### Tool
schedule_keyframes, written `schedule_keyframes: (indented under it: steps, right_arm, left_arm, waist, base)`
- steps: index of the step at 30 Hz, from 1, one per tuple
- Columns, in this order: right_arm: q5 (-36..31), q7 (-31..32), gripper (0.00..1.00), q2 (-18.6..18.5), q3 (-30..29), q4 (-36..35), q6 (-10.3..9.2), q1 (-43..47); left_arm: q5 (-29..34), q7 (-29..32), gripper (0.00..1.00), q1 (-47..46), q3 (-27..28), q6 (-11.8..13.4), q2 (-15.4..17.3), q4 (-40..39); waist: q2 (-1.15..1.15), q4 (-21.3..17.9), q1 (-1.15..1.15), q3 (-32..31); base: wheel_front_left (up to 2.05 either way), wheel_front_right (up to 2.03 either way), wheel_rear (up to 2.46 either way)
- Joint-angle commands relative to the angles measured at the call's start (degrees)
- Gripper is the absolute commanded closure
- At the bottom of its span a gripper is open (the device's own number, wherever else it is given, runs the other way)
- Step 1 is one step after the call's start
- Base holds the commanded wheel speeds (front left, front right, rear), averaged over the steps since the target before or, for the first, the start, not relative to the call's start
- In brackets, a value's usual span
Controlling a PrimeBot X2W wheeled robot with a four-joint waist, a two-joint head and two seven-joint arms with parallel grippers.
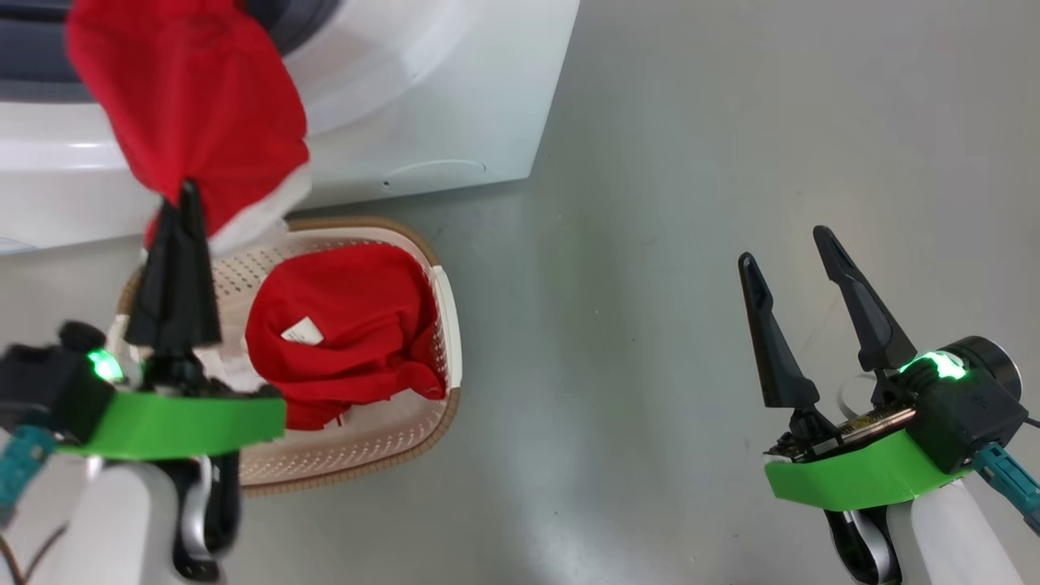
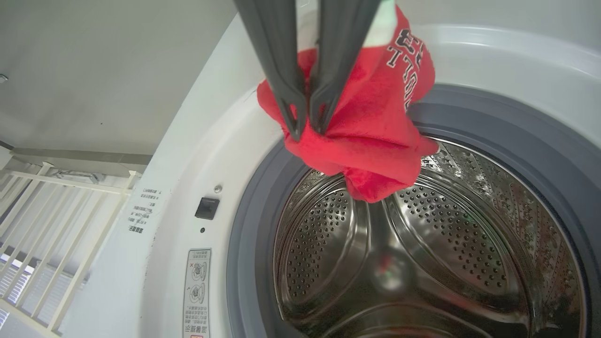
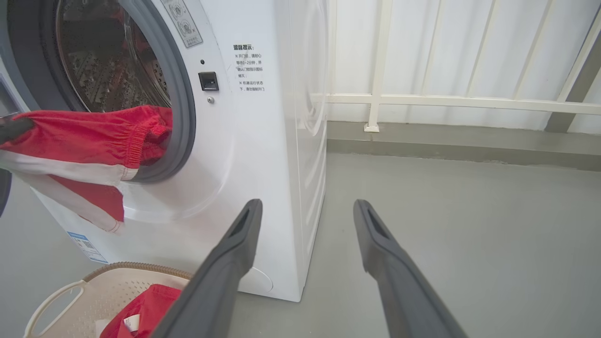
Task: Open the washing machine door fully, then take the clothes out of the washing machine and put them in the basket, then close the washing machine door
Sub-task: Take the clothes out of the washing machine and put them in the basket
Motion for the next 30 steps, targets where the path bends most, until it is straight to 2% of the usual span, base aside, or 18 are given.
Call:
schedule_keyframes:
  steps: [1,7,12,24,30]
  right_arm:
    - [-0.18,-0.36,0.00,-0.38,1.03,-1.12,0.36,0.90]
    - [-0.01,-0.36,0.00,-0.38,0.55,-0.98,0.36,1.92]
    - [0.23,-0.36,0.00,-0.38,0.24,-1.02,0.36,2.78]
    - [0.29,-0.36,0.00,-0.38,-0.33,-1.20,0.36,3.50]
    - [0.40,-0.36,0.00,-0.38,-0.03,-1.91,0.36,3.30]
  left_arm:
    - [0.86,0.20,1.00,1.91,1.09,0.60,0.63,-2.24]
    - [0.30,0.13,1.00,5.99,0.77,1.85,-0.87,-4.04]
    - [0.00,0.32,1.00,9.07,1.35,2.80,-0.83,-6.78]
    - [1.36,1.97,1.00,14.04,1.84,5.90,-0.51,-17.96]
    - [0.70,2.95,1.00,14.04,0.81,5.67,-0.88,-15.79]
  waist:
    - [0.00,0.38,0.00,-1.54]
    - [0.00,0.60,0.00,-4.83]
    - [0.00,0.79,0.00,-6.35]
    - [0.00,1.49,0.00,-7.97]
    - [0.00,1.56,0.00,-6.29]
  base:
    - [0.00,0.00,0.00]
    - [0.00,0.00,0.00]
    - [0.00,0.00,0.00]
    - [0.00,0.00,0.00]
    - [0.00,0.00,0.00]
